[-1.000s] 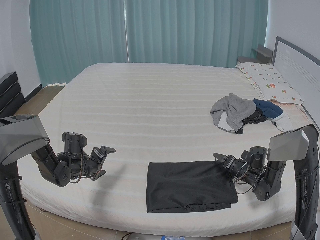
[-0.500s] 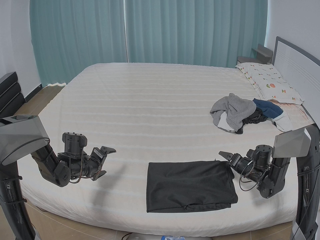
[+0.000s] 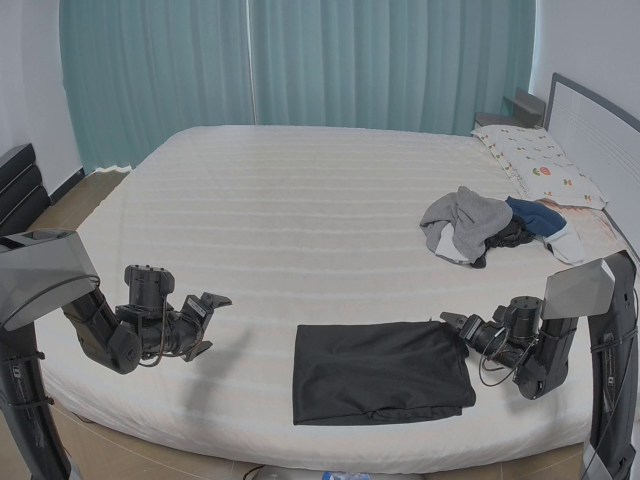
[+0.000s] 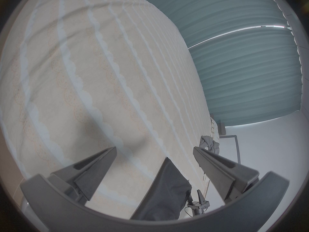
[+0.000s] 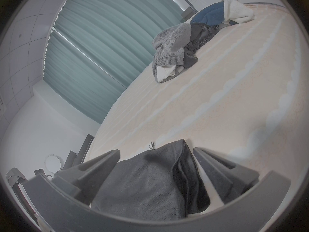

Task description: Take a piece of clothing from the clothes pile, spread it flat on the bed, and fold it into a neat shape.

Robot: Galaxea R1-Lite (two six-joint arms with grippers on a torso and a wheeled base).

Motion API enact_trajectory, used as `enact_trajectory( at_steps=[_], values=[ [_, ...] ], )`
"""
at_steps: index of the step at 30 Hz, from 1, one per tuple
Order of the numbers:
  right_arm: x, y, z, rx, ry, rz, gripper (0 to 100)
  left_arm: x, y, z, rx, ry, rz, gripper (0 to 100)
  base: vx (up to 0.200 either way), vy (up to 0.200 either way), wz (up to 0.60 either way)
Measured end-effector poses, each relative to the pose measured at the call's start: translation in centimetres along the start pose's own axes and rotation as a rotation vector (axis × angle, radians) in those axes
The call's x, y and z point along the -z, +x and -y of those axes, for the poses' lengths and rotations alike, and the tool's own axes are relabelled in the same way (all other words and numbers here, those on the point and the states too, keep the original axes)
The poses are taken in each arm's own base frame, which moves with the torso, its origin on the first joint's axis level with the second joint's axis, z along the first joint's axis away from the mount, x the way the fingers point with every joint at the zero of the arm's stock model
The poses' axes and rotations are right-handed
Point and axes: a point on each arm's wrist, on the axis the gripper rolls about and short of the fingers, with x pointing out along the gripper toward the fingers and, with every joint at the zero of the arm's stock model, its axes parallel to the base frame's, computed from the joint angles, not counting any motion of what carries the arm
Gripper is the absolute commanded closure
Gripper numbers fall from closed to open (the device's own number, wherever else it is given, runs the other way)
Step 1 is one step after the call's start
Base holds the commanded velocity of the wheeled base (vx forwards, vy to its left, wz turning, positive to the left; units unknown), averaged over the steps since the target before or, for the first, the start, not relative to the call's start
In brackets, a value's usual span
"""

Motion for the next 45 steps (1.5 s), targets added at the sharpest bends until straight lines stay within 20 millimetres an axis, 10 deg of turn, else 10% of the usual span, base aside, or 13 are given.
enact_trajectory(
  at_steps=[21,22,45],
  values=[
    [-0.9,0.3,1.7,0.032,0.019,0.033,100,0.2,0.0,0.0,-0.004,0.003,0.002,0,0.000,0.000,0.00],
    [-0.9,0.3,1.7,0.032,0.019,0.034,0,0.2,0.0,0.0,-0.005,0.004,0.001,0,0.000,0.000,0.00],
    [0.4,-7.0,2.1,-0.065,-0.028,-0.262,0,0.3,0.2,-0.1,-0.019,0.005,0.021,0,-0.104,0.000,0.00]
  ],
)
